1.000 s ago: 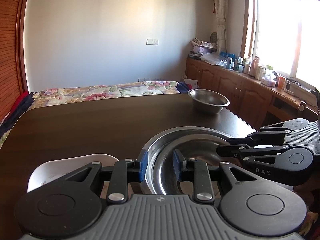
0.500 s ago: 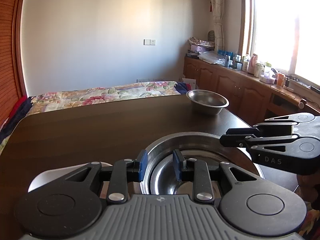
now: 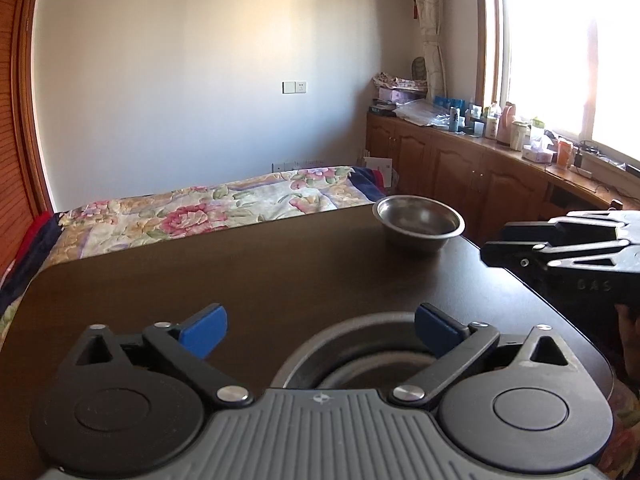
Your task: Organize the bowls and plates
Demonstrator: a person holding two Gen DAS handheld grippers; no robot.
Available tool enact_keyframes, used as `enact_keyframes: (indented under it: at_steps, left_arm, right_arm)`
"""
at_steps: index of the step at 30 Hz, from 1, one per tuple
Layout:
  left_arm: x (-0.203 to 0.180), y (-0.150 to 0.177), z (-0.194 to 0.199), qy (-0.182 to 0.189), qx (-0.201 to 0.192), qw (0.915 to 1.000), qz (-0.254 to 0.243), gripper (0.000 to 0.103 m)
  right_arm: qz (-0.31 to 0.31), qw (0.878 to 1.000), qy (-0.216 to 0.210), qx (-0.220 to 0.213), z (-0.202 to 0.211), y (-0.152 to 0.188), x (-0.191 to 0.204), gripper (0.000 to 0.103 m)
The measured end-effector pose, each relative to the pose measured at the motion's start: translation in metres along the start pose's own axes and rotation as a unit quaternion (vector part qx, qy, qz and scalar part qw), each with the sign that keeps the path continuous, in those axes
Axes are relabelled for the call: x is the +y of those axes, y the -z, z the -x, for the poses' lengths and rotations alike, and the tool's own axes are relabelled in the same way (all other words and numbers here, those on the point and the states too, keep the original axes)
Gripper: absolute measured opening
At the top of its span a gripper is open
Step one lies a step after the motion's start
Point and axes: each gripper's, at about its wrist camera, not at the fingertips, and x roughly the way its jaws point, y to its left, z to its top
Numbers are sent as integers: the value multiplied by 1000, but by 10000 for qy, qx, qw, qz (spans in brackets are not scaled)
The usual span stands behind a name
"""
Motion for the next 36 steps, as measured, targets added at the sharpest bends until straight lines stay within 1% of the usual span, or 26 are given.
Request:
enact_keyframes:
  at_steps: [3,6,13,16,20,22,28,30,34,36]
  left_arm:
    - [-2,-12,-8,6,77,10000,-43,103]
    - [-3,-22,-15,13,142,9999,-94,103]
    - [-1,-42,-26,96,269,9996,-23,103]
    - [-4,-50,-28,141,274,9995,-57,103]
    - [-12,-58,-30,87,340,9991,-240,103]
    - [-15,-62,-31,142,368,9987,-314,103]
    - [-20,-77,-38,418,391,9979,-301,103]
    - [-23,-85,-43,359,417,9981,-278,103]
    - [-34,-97,-54,312,301,9975,-552,103]
    - [-37,-102,-62,382,354,9969,-582,96]
  right_arm:
    - [12,9999,134,-25,-4,-8,-16,44]
    - [-26,9996,271,-36,-7,-13,-31,48]
    - [-64,9990,438,16,-20,-22,-59,48]
    - [-120,9989,458,73,-27,-23,-71,48]
    - [-152,9984,527,139,-34,-21,-81,48]
    - [-187,9983,532,167,-37,-21,-86,48]
    - [-214,9981,530,222,-44,-23,-98,48]
    - [-198,9981,516,263,-48,-23,-102,48]
    - [-180,9980,506,337,-55,-23,-107,48]
    - [-217,9979,485,362,-57,-24,-110,48]
